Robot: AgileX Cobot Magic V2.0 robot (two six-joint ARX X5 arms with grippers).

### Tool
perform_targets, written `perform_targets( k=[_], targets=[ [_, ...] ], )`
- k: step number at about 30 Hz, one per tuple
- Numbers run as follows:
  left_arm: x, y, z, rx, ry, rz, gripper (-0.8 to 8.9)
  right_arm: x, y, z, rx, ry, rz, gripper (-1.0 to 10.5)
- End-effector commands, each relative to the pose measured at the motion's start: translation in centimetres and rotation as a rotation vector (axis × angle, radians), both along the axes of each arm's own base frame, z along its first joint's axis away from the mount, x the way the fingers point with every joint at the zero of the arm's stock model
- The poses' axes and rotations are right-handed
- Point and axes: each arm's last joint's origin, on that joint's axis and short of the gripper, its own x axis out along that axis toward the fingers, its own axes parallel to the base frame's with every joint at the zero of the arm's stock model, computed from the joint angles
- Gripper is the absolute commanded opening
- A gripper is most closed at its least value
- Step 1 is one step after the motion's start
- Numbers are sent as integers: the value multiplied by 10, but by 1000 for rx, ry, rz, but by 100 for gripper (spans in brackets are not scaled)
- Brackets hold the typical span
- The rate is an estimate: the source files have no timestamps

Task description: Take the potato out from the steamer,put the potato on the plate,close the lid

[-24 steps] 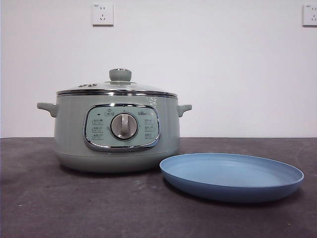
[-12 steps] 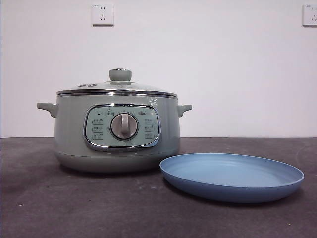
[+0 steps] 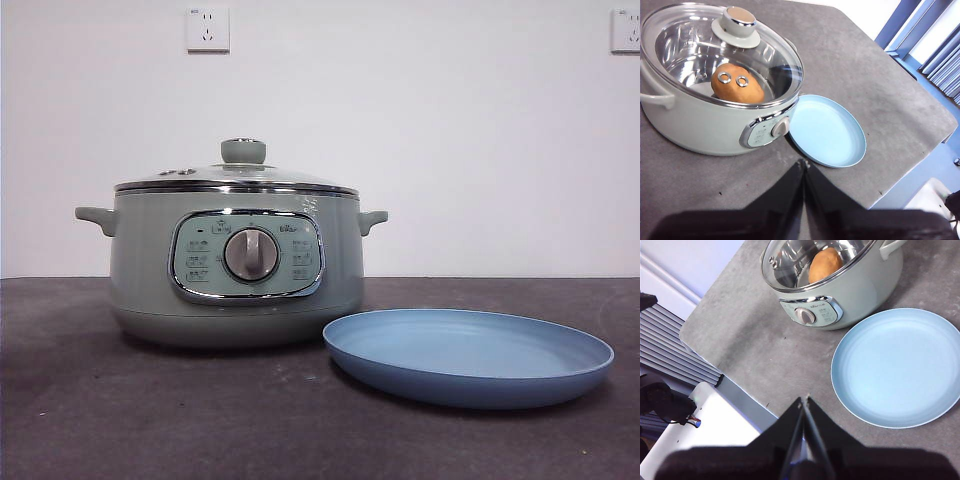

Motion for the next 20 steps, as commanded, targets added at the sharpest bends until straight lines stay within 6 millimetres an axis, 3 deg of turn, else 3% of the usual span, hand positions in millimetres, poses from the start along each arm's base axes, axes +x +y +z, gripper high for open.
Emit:
perform_targets(
  k=[1, 3, 5, 20],
  targets=[
    [-1, 0, 2, 6, -16, -7, 381, 0, 0, 1, -3, -11, 7, 199],
    [-1, 0, 2, 6, -15, -7, 615, 0, 0, 1, 2, -2, 0, 462],
    [-1, 0, 2, 6, -16, -8, 637, 0, 0, 1, 4, 1, -1, 654],
    [7, 0, 8, 36, -27, 20, 637, 0, 0, 1, 5, -4, -1, 661]
  ],
)
